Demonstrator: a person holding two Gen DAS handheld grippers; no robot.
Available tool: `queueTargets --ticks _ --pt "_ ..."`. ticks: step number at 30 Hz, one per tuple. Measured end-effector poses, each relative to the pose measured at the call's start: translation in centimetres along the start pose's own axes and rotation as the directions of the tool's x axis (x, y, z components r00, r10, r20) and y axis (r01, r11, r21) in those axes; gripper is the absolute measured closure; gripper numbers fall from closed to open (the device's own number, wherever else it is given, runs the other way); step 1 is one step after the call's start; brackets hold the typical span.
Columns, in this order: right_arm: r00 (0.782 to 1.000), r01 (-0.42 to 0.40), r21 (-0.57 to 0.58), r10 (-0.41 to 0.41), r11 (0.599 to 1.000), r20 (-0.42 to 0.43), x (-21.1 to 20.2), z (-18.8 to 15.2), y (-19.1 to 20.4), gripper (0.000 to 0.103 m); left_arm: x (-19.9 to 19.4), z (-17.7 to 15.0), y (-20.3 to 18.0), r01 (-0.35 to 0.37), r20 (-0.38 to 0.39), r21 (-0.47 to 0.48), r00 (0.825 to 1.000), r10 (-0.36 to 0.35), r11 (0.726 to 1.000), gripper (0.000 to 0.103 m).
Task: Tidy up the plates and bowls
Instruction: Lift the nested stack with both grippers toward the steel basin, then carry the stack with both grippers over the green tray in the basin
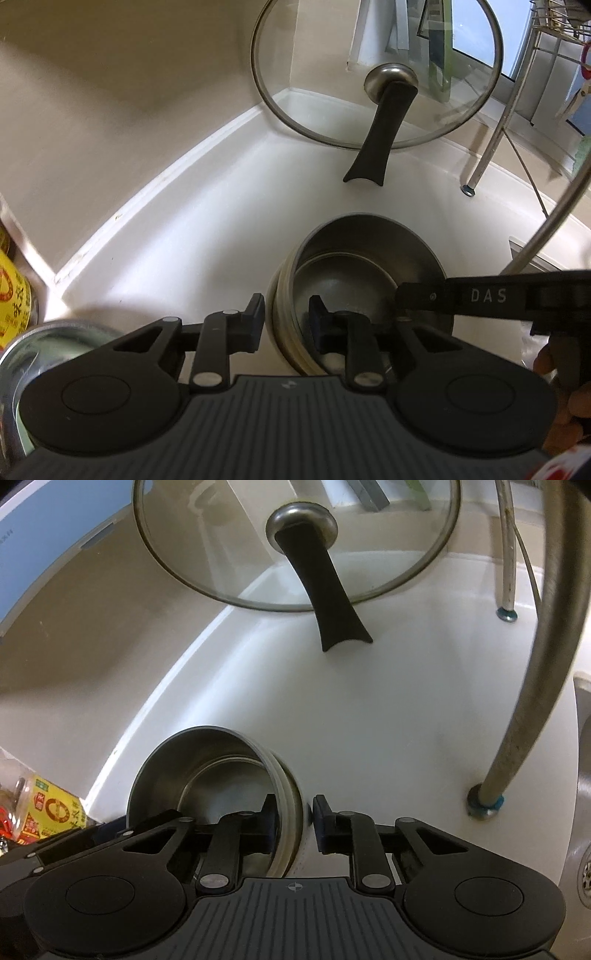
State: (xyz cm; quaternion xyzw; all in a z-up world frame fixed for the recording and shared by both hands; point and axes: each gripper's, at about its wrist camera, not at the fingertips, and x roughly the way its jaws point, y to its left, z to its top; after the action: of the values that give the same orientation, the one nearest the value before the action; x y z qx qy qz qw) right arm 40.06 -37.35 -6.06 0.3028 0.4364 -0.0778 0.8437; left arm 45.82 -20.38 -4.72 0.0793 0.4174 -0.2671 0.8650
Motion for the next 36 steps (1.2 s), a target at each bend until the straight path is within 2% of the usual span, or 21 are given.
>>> queueTargets --ticks 3,7,17,22,29,33,36 --pt "1.000 -0.003 -0.015 0.003 1.000 -0.020 -0.4 -0.5 0.2 0.083 -1.2 -0.9 0.0 0.025 0.005 -0.015 1.000 -0.024 1.000 0.082" --pt "0.999 -0.027 -0.035 0.025 0.999 -0.044 -1.1 -1.7 0.4 0.083 -2.7 -2.6 -0.5 -0.010 0.021 -0.011 1.000 0.010 1.000 0.083" --pt "0.991 -0.090 -0.115 0.077 0.989 -0.112 -2.3 -3.5 1.0 0.083 -6.0 -6.2 -2.1 -0.091 0.029 -0.084 0.995 0.094 0.992 0.083" --pt "0.984 -0.117 -0.178 0.090 0.977 -0.152 -3.6 -4.8 0.9 0.082 -7.7 -8.1 -3.1 -0.119 0.029 -0.136 0.992 0.124 0.984 0.083" --pt "0.966 -0.196 -0.245 0.144 0.950 -0.214 -4.8 -6.3 0.6 0.082 -10.0 -11.0 -4.0 -0.174 0.025 -0.203 0.983 0.183 0.964 0.083" --pt "0.961 -0.225 -0.275 0.166 0.935 -0.221 -5.2 -7.0 0.6 0.082 -10.7 -11.7 -4.2 -0.197 0.021 -0.227 0.978 0.207 0.954 0.084" --pt "0.964 -0.223 -0.280 0.169 0.934 -0.205 -5.4 -7.4 0.5 0.083 -10.3 -11.5 -4.3 -0.240 -0.002 -0.228 0.969 0.246 0.944 0.081"
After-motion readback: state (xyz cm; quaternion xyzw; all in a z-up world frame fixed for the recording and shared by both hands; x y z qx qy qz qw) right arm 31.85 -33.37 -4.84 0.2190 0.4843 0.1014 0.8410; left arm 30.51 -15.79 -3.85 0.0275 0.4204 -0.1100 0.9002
